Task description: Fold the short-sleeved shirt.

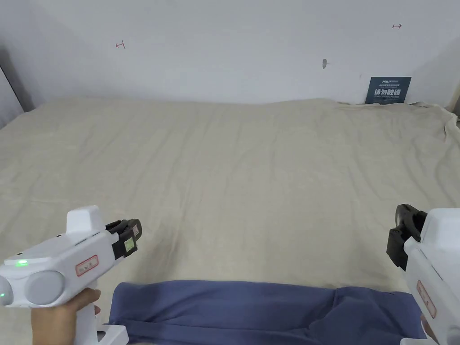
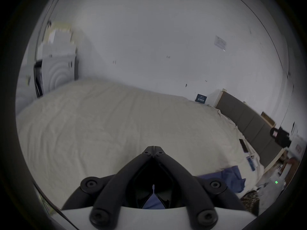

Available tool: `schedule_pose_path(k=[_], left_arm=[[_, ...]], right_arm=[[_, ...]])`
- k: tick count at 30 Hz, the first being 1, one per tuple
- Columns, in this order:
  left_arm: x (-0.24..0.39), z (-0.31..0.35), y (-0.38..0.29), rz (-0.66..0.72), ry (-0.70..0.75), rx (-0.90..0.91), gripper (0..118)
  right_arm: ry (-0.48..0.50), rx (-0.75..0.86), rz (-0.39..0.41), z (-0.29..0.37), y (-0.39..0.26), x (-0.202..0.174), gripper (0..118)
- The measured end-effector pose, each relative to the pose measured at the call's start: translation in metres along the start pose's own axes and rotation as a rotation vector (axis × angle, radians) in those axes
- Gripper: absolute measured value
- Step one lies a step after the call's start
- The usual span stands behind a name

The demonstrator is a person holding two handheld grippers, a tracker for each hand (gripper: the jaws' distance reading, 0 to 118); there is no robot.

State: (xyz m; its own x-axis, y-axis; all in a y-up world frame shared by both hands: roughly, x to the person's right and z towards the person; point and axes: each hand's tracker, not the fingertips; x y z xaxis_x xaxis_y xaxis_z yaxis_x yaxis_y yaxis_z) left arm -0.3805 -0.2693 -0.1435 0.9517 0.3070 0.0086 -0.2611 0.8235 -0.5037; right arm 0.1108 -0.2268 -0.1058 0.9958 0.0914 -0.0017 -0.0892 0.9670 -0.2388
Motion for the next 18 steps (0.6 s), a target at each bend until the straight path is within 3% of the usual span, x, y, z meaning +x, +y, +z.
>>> schedule_pose_path(k=[9, 13, 14, 18], left_arm=[[-0.079, -0.026, -0.016, 0.108, 0.007, -0.294, 0], [-0.101, -0.04, -0.036, 0.065, 0.045, -0.431, 4], [-0.105, -0.043, -0.041, 0.083, 0.05, -0.454, 10], [-0.117, -0.054, -0.061, 0.099, 0.077, -0.501, 72]], right_arm=[[-0.012, -0.026, -0.011, -0.009, 0.002, 0.003, 0], [-0.022, -0.042, -0.015, -0.015, 0.003, 0.001, 0], [-0.018, -0.05, -0.027, -0.017, 0.002, 0.001, 0], [-0.021, -0.07, -0.032, -0.026, -0.002, -0.001, 0]])
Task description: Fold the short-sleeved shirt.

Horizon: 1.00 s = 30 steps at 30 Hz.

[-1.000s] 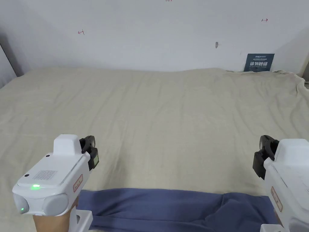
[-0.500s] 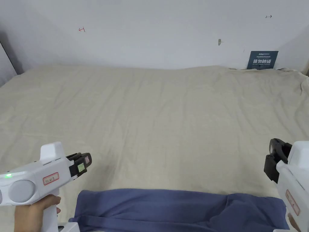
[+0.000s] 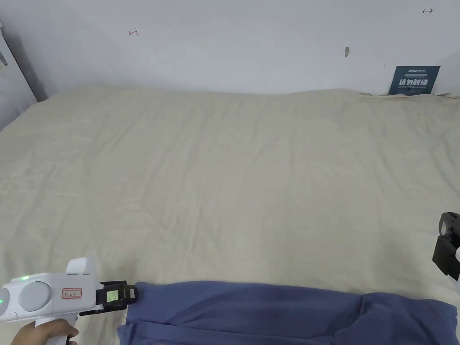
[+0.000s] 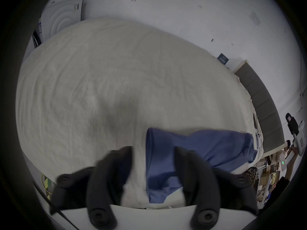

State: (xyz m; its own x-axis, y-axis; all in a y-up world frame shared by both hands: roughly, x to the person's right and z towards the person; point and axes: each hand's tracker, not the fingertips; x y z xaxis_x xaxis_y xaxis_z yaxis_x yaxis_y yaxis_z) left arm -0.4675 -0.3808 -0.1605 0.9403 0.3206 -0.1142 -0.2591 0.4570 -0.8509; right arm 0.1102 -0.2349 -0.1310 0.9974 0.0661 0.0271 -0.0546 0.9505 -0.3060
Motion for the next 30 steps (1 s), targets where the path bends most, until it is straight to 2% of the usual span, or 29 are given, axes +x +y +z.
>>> schedule_pose_path(k=[2, 12, 13, 15, 18, 22, 25, 30], left_arm=[[-0.001, -0.007, -0.004, -0.002, 0.009, -0.004, 78], [-0.005, -0.044, -0.003, -0.053, -0.012, -0.05, 76], [-0.003, -0.046, -0.003, -0.053, -0.02, -0.062, 69], [0.003, -0.05, -0.006, -0.06, -0.035, -0.068, 46], [0.007, -0.057, -0.006, -0.1, 0.01, -0.078, 38], [0.006, -0.055, -0.005, -0.098, -0.017, -0.081, 10], [0.021, -0.059, -0.01, -0.13, -0.011, -0.082, 4], [0.038, -0.042, -0.002, -0.186, 0.008, -0.034, 2]], right_arm=[[0.003, -0.01, 0.003, -0.005, -0.003, 0.0, 0], [0.01, -0.052, 0.015, -0.013, -0.008, -0.012, 0], [0.01, -0.056, 0.016, -0.014, -0.01, -0.01, 0], [0.008, -0.062, 0.016, -0.015, -0.011, -0.009, 0], [0.006, -0.068, 0.012, -0.015, -0.013, -0.007, 0], [0.008, -0.063, -0.005, -0.016, -0.013, -0.003, 0], [0.01, -0.063, -0.011, -0.017, -0.013, -0.002, 0], [0.019, -0.058, -0.018, -0.017, -0.012, 0.0, 0]])
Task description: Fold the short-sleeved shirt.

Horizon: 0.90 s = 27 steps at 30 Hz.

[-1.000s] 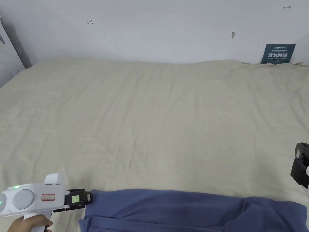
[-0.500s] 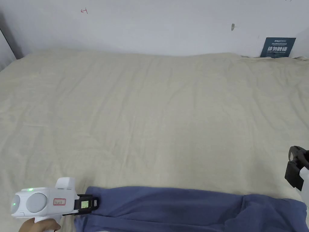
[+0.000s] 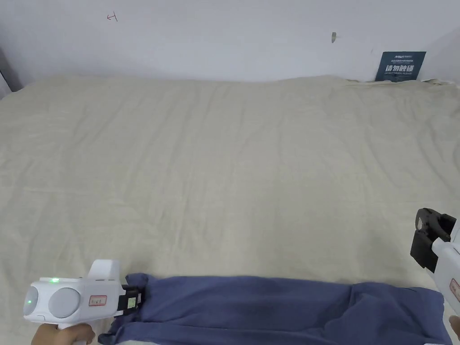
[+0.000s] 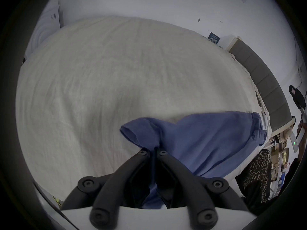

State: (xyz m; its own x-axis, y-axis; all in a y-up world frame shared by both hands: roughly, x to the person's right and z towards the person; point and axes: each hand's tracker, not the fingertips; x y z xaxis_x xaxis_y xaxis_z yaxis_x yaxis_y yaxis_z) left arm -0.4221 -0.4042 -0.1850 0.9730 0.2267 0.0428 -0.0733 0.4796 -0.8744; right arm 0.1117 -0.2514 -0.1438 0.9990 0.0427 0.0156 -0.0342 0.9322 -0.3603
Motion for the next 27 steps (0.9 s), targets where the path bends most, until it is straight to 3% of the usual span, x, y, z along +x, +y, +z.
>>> schedule_pose_path(k=[6, 10, 12, 19, 23, 27], left_arm=[[-0.022, 0.036, 0.024, 0.074, 0.016, 0.04, 1], [-0.034, 0.061, 0.031, 0.033, 0.113, 0.062, 1], [-0.052, 0.071, 0.031, 0.106, 0.135, 0.06, 1], [-0.035, 0.091, 0.03, 0.142, 0.184, 0.001, 1], [0.007, 0.096, 0.035, 0.127, 0.118, -0.013, 1], [0.056, 0.092, 0.043, 0.115, -0.041, -0.022, 1]], right_arm=[[0.004, 0.014, 0.003, -0.002, 0.005, 0.002, 0], [0.008, 0.02, -0.002, -0.003, 0.007, 0.003, 0], [0.01, 0.027, -0.007, 0.0, 0.008, 0.002, 0], [0.019, 0.028, -0.004, 0.005, 0.007, 0.002, 0], [0.023, 0.028, -0.01, 0.011, 0.005, 0.004, 0], [0.024, 0.033, -0.011, 0.016, 0.004, 0.007, 0]])
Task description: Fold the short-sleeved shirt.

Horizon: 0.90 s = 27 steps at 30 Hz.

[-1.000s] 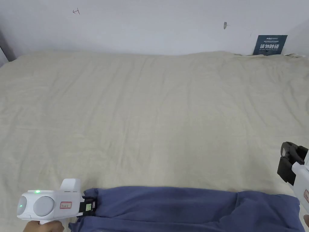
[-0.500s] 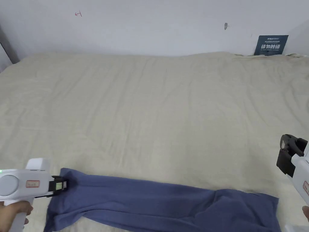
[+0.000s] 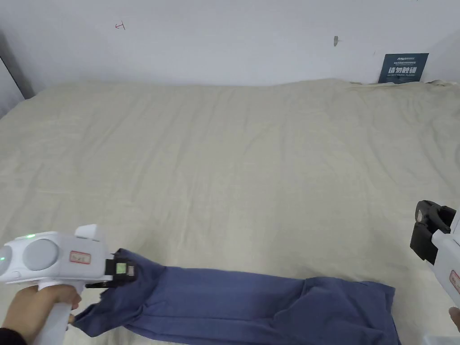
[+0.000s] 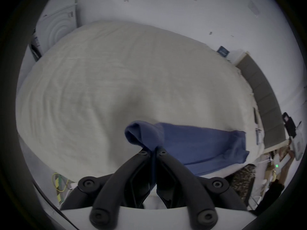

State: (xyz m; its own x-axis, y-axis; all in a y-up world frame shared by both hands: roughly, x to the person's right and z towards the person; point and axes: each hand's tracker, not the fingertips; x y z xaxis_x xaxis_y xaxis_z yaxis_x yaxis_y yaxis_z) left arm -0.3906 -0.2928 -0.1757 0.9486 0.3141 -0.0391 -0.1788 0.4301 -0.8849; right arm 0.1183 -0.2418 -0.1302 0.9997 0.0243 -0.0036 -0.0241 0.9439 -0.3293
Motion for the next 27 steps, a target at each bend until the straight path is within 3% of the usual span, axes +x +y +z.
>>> schedule_pose_path(k=[6, 18, 20, 21, 22, 23, 25, 27], left_arm=[[0.071, -0.043, 0.003, -0.116, -0.105, -0.071, 1], [0.144, -0.163, -0.025, -0.152, -0.058, -0.183, 3], [0.148, -0.166, -0.028, -0.17, -0.05, -0.184, 17], [0.149, -0.166, -0.029, -0.178, -0.049, -0.182, 31], [0.151, -0.165, -0.031, -0.184, -0.073, -0.181, 58], [0.154, -0.163, -0.031, -0.187, -0.08, -0.181, 77], [0.157, -0.153, -0.029, -0.204, -0.102, -0.161, 107], [0.159, -0.136, -0.028, -0.223, -0.129, -0.106, 110]], right_arm=[[-0.006, 0.006, -0.015, 0.008, -0.002, 0.011, 0], [-0.043, 0.0, -0.019, 0.02, -0.009, 0.033, 0], [-0.047, -0.003, -0.019, 0.021, -0.01, 0.035, 0], [-0.05, -0.004, -0.019, 0.021, -0.01, 0.036, 0], [-0.051, -0.004, -0.019, 0.022, -0.011, 0.037, 0], [-0.052, -0.005, -0.021, 0.022, -0.011, 0.037, 0], [-0.056, -0.005, -0.025, 0.022, -0.011, 0.038, 0], [-0.057, -0.004, -0.03, 0.022, -0.011, 0.039, 0]])
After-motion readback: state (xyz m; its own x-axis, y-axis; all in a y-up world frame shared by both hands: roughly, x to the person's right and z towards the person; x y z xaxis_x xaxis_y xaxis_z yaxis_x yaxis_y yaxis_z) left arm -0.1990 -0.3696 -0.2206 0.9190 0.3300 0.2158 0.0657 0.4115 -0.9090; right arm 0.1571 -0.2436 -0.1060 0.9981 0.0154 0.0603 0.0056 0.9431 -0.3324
